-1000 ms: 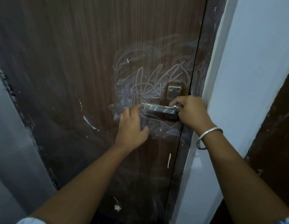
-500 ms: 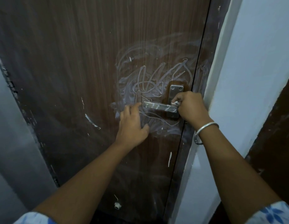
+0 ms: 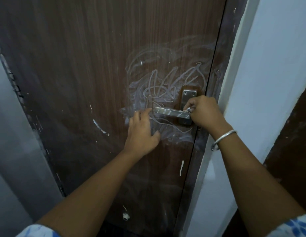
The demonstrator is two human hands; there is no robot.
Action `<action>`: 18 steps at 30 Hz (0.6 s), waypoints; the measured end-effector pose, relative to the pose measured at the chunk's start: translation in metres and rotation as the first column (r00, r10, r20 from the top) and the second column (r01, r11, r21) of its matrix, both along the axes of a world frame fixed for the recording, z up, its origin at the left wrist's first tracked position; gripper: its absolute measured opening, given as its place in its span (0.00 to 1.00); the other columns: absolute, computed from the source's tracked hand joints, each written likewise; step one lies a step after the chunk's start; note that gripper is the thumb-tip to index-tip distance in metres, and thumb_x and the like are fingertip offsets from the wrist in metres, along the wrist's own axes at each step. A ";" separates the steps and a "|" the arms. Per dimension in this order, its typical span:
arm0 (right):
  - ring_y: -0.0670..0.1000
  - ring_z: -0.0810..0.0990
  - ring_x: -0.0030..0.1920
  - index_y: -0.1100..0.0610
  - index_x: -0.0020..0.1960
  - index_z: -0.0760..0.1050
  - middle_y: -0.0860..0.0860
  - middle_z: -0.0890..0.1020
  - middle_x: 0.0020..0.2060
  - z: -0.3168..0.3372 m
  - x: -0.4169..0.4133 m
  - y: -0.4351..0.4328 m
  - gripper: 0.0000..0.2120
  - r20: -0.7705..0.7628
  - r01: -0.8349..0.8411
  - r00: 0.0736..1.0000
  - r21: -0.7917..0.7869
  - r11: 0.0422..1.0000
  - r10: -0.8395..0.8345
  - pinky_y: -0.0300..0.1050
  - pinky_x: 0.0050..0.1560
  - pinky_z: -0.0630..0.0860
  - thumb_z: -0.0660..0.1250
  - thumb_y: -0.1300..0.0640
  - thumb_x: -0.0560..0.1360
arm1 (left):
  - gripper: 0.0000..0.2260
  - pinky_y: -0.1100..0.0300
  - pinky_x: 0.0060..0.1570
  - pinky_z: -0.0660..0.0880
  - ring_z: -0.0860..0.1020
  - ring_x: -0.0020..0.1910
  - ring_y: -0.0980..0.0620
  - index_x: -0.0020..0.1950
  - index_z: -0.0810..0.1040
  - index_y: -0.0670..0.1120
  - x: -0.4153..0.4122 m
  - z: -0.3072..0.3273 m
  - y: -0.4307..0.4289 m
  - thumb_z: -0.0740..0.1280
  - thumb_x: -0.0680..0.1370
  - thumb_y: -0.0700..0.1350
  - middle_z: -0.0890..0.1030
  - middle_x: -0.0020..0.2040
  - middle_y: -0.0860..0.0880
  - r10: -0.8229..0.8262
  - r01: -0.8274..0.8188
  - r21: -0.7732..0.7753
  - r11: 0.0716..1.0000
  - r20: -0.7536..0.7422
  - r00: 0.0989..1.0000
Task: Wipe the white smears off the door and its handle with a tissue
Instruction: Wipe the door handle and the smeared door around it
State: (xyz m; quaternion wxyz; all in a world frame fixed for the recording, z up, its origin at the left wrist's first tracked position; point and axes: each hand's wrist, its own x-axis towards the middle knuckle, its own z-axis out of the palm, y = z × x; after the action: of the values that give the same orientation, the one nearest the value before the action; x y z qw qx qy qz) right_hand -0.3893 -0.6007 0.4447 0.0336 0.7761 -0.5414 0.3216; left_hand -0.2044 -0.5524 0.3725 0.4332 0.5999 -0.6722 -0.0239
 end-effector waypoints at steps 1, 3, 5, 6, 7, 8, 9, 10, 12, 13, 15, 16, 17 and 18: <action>0.55 0.80 0.44 0.56 0.42 0.82 0.55 0.84 0.42 0.000 -0.001 0.003 0.12 -0.008 -0.011 1.000 -0.005 1.000 0.011 0.37 0.44 0.69 0.65 0.70 0.70 | 0.32 0.49 0.65 0.62 0.60 0.66 0.44 0.71 0.59 0.48 0.001 0.000 0.000 0.68 0.70 0.45 0.63 0.66 0.45 -0.003 0.003 -0.003 1.000 0.000 1.000; 0.54 0.80 0.44 0.56 0.42 0.82 0.54 0.84 0.41 -0.001 -0.002 0.008 0.11 -0.023 -0.005 1.000 -0.019 1.000 0.005 0.36 0.45 0.68 0.66 0.70 0.69 | 0.32 0.49 0.65 0.62 0.60 0.66 0.43 0.71 0.59 0.49 0.004 0.000 -0.001 0.68 0.70 0.45 0.63 0.65 0.46 0.005 -0.005 -0.001 1.000 0.000 1.000; 0.55 0.80 0.44 0.56 0.42 0.82 0.55 0.84 0.42 0.000 0.002 0.008 0.10 -0.037 0.006 0.999 -0.022 1.000 -0.007 0.37 0.44 0.69 0.67 0.69 0.69 | 0.32 0.48 0.65 0.62 0.61 0.66 0.43 0.71 0.59 0.49 0.006 0.000 -0.002 0.68 0.70 0.45 0.63 0.65 0.45 0.019 -0.019 0.003 1.000 0.003 1.000; 0.56 0.80 0.44 0.56 0.43 0.82 0.56 0.84 0.42 0.000 0.006 0.008 0.09 -0.045 0.007 0.999 -0.021 1.000 -0.008 0.38 0.44 0.70 0.67 0.68 0.69 | 0.32 0.48 0.65 0.62 0.61 0.66 0.43 0.71 0.59 0.49 0.006 0.000 -0.002 0.68 0.70 0.45 0.63 0.65 0.45 0.018 -0.018 0.006 1.000 0.004 1.000; 0.56 0.80 0.45 0.56 0.43 0.82 0.56 0.84 0.43 0.001 0.011 0.007 0.08 -0.053 0.004 0.999 -0.023 1.000 -0.005 0.40 0.44 0.72 0.67 0.67 0.70 | 0.32 0.49 0.65 0.63 0.61 0.66 0.43 0.71 0.59 0.48 0.005 -0.001 -0.002 0.68 0.70 0.45 0.63 0.66 0.45 0.014 -0.014 0.010 1.000 0.006 1.000; 0.56 0.80 0.45 0.56 0.44 0.82 0.57 0.84 0.43 0.001 0.016 0.007 0.08 -0.059 -0.002 0.998 -0.029 1.000 0.000 0.41 0.45 0.74 0.67 0.66 0.70 | 0.32 0.49 0.65 0.63 0.61 0.66 0.43 0.71 0.59 0.48 0.004 -0.001 -0.002 0.69 0.70 0.45 0.63 0.66 0.45 0.010 -0.010 0.013 1.000 0.010 1.000; 0.57 0.80 0.45 0.56 0.45 0.82 0.57 0.83 0.44 0.001 0.023 0.007 0.09 -0.066 -0.012 0.998 -0.037 0.999 0.010 0.43 0.45 0.75 0.66 0.66 0.71 | 0.32 0.49 0.65 0.63 0.61 0.66 0.43 0.71 0.59 0.48 0.002 -0.002 -0.002 0.69 0.70 0.45 0.63 0.65 0.45 0.009 -0.009 0.015 1.000 0.015 1.000; 0.57 0.80 0.46 0.56 0.46 0.81 0.58 0.83 0.44 0.002 0.029 0.007 0.09 -0.075 -0.025 0.997 -0.043 0.999 0.022 0.44 0.45 0.75 0.65 0.67 0.71 | 0.32 0.49 0.65 0.63 0.61 0.66 0.43 0.71 0.59 0.48 0.001 -0.002 -0.002 0.69 0.70 0.45 0.63 0.65 0.45 0.012 -0.012 0.020 1.000 0.018 1.000; 0.58 0.80 0.46 0.57 0.46 0.81 0.58 0.83 0.44 0.002 0.038 0.008 0.11 -0.099 -0.034 0.995 -0.046 0.998 0.030 0.44 0.43 0.75 0.64 0.68 0.71 | 0.32 0.49 0.65 0.62 0.61 0.66 0.43 0.71 0.59 0.47 0.000 -0.003 -0.002 0.69 0.70 0.45 0.63 0.65 0.44 0.019 -0.019 0.027 0.999 0.019 1.000; 0.57 0.80 0.46 0.57 0.46 0.81 0.58 0.83 0.44 0.003 0.039 0.008 0.10 -0.109 -0.026 0.994 -0.042 0.999 0.021 0.43 0.43 0.74 0.64 0.68 0.71 | 0.32 0.49 0.65 0.63 0.61 0.66 0.43 0.71 0.59 0.47 0.000 -0.002 -0.001 0.68 0.70 0.45 0.63 0.65 0.44 0.019 -0.019 0.028 0.999 0.018 1.000; 0.57 0.80 0.45 0.56 0.45 0.81 0.57 0.83 0.44 0.004 0.035 0.008 0.09 -0.106 0.003 0.994 -0.032 0.999 -0.006 0.42 0.42 0.72 0.65 0.67 0.71 | 0.32 0.49 0.65 0.63 0.61 0.66 0.43 0.71 0.59 0.48 0.002 -0.002 0.000 0.68 0.70 0.45 0.63 0.65 0.45 0.011 -0.011 0.027 1.000 0.019 1.000; 0.56 0.80 0.45 0.56 0.44 0.81 0.57 0.83 0.44 0.005 0.032 0.008 0.09 -0.092 0.019 0.996 -0.031 0.999 -0.022 0.42 0.43 0.73 0.66 0.67 0.71 | 0.32 0.49 0.65 0.63 0.61 0.66 0.43 0.71 0.59 0.48 0.004 -0.002 0.000 0.68 0.70 0.45 0.63 0.65 0.45 0.007 -0.008 0.025 1.000 0.019 1.000; 0.56 0.80 0.45 0.56 0.44 0.81 0.57 0.83 0.44 0.005 0.030 0.008 0.09 -0.074 0.035 0.997 -0.033 0.999 -0.037 0.43 0.44 0.74 0.66 0.67 0.71 | 0.32 0.48 0.64 0.63 0.61 0.66 0.43 0.71 0.59 0.48 0.007 -0.002 0.000 0.68 0.70 0.45 0.63 0.65 0.45 0.007 -0.007 0.026 1.000 0.020 1.000; 0.57 0.80 0.46 0.56 0.43 0.81 0.57 0.83 0.44 0.005 0.030 0.008 0.09 -0.059 0.046 0.997 -0.034 0.998 -0.048 0.44 0.45 0.75 0.65 0.68 0.71 | 0.32 0.48 0.64 0.63 0.61 0.66 0.42 0.71 0.59 0.48 0.009 -0.003 0.001 0.68 0.70 0.45 0.63 0.65 0.45 0.010 -0.011 0.029 1.000 0.023 1.000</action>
State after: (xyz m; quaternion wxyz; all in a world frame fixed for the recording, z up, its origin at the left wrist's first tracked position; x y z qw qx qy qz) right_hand -0.3589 -0.5926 0.4495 0.0699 0.7718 -0.5530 0.3061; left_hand -0.1953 -0.5517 0.3693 0.4166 0.6101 -0.6735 -0.0245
